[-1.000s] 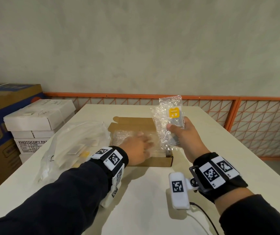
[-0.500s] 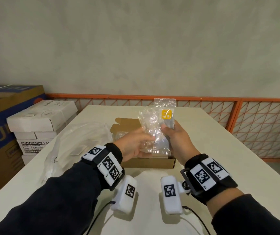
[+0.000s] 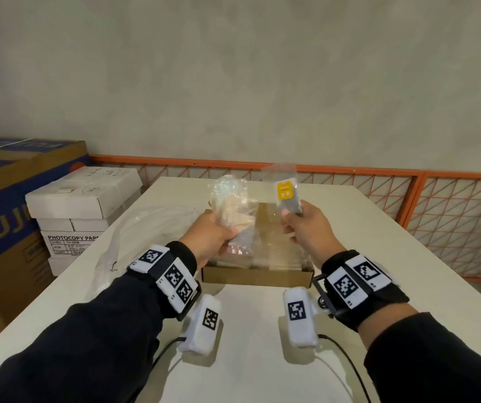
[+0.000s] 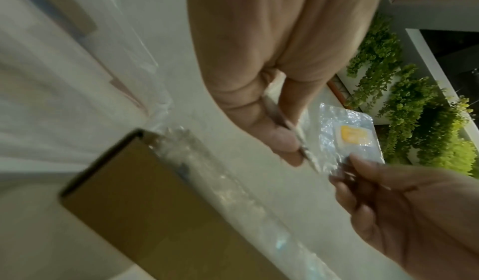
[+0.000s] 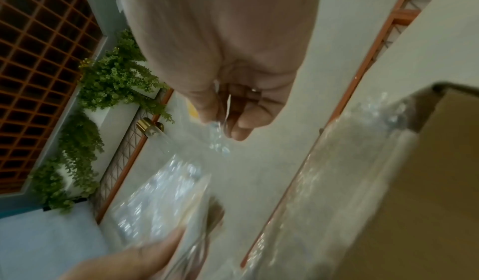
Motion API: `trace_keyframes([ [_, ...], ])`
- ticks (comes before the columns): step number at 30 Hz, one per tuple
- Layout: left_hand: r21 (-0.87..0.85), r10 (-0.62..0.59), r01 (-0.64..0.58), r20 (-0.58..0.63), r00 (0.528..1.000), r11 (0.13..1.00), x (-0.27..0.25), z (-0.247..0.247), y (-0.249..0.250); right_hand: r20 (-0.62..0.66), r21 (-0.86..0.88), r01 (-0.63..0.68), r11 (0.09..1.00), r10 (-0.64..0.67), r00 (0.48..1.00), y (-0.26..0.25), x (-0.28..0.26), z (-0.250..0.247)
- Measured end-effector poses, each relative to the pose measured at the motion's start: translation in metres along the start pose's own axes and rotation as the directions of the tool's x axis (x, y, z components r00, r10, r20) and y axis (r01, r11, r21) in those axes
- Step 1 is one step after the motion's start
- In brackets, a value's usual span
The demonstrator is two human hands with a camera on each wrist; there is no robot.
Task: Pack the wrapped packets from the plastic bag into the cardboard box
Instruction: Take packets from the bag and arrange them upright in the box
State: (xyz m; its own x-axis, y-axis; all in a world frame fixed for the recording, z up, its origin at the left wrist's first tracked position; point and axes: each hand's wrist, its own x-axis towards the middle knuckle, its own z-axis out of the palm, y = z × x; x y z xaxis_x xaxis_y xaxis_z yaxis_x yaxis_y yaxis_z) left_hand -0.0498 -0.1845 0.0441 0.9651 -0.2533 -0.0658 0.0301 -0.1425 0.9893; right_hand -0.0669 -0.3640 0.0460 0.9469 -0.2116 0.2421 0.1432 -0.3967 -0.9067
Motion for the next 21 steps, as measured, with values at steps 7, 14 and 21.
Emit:
trace_keyframes([
  [7, -0.088, 0.047, -0.08, -0.326, 0.944, 0.993, 0.008, -0.028, 0.001, 0.309, -0.725, 0.201, 0.658, 0.05, 0.95, -0.005, 0.003, -0.007],
  [14, -0.144, 0.077, -0.136, -0.354, 0.932, 0.98, 0.007, -0.027, 0.006, 0.38, -0.835, 0.28, 0.473, 0.129, 0.916, -0.002, 0.0, 0.012],
  [21, -0.16, 0.068, -0.122, -0.309, 0.949, 0.979, 0.006, -0.025, 0.005, 0.437, -0.774, 0.319, 0.546, 0.097, 0.894, 0.003, -0.007, 0.012],
])
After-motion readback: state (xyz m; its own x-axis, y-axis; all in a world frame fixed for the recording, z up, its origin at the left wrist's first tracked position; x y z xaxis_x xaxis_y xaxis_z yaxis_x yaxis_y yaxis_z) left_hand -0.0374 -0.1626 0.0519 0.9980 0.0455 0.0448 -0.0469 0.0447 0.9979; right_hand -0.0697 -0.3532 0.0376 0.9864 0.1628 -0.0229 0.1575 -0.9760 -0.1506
